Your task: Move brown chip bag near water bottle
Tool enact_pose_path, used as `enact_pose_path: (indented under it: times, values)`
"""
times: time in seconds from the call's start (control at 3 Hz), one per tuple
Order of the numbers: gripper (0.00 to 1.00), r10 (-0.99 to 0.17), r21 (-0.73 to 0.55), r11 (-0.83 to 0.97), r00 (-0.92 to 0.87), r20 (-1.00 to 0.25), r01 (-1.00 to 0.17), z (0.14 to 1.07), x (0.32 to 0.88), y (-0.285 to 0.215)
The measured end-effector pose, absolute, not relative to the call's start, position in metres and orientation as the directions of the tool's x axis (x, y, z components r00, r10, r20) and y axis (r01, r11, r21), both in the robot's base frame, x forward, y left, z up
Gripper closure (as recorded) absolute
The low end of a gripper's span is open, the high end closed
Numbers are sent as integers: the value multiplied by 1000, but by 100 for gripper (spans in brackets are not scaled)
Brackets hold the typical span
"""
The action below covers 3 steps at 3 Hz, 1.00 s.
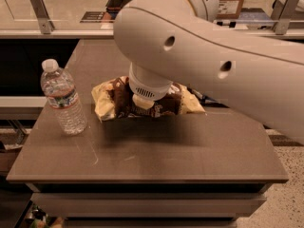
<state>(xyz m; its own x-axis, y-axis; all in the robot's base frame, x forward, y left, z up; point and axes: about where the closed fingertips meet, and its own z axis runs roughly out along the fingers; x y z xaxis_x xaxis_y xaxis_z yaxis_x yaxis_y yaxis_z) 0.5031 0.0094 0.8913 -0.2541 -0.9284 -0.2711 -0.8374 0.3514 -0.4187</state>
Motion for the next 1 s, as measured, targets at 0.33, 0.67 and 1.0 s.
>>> enact_pose_path:
  times: [0.33, 0.67, 1.0]
  values:
    - [12, -929, -419, 350, -253, -271, -838, 891, 503, 10]
    - [0, -929, -418, 349, -252, -271, -839, 891, 503, 11]
    - [0, -929, -418, 349, -252, -271, -839, 891, 503, 11]
